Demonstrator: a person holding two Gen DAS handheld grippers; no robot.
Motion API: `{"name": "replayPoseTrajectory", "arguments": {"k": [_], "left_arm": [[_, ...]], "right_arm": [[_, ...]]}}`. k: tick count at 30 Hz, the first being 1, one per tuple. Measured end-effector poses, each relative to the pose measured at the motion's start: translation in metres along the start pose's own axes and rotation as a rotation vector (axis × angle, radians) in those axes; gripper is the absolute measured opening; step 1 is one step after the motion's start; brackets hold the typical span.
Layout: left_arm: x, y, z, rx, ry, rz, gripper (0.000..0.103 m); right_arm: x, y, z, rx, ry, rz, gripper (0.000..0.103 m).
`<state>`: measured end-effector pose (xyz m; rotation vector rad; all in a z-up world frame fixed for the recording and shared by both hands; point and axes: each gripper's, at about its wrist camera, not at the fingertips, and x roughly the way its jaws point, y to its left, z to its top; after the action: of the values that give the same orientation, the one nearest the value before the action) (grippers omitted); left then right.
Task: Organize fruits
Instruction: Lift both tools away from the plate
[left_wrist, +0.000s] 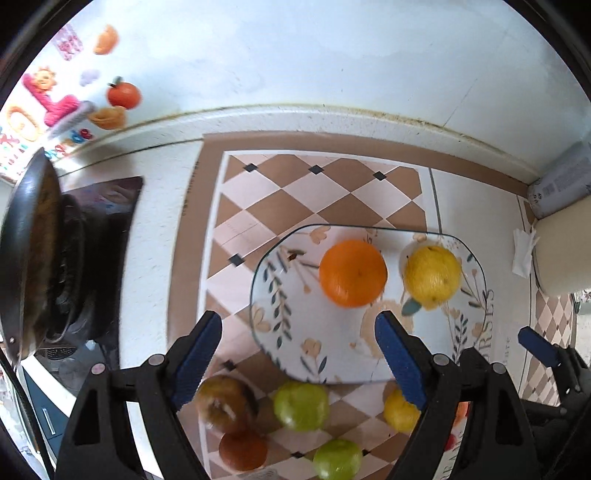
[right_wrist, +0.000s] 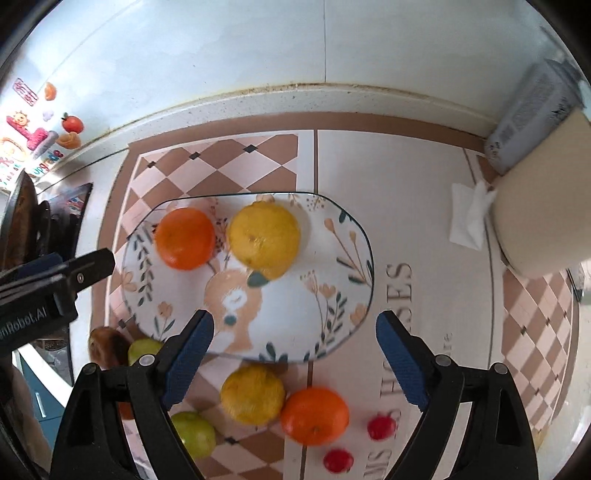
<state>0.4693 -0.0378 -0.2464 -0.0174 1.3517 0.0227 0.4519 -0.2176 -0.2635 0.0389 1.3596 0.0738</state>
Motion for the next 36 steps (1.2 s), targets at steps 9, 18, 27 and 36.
{"name": "replayPoseTrajectory", "arguments": {"k": [9,18,27,36], "left_arm": [[-0.065,0.001,-0.049,0.021,-0.121,-0.007,0.085],[-0.121,-0.003,-0.092,0.056,-0.19,-0.021,0.085],[-0.16,-0.005,-0.124,0.076,-0.225,-0.046,0.085],[-0.17,0.002,-0.135,0.064,-0.242,-0.051,0.085]], "right_arm": [[-0.066,0.001,-0.038,0.018,-0.077,0.016,0.092],[-0.135,-0.005,-0.08,0.029,-0.155,0.032,0.092],[-0.189,-0.009,-0.116,0.043,-0.236,0.056,0.092],[-0.19,-0.01,-0.122,0.063,-0.235,0.104,0.092]]}}
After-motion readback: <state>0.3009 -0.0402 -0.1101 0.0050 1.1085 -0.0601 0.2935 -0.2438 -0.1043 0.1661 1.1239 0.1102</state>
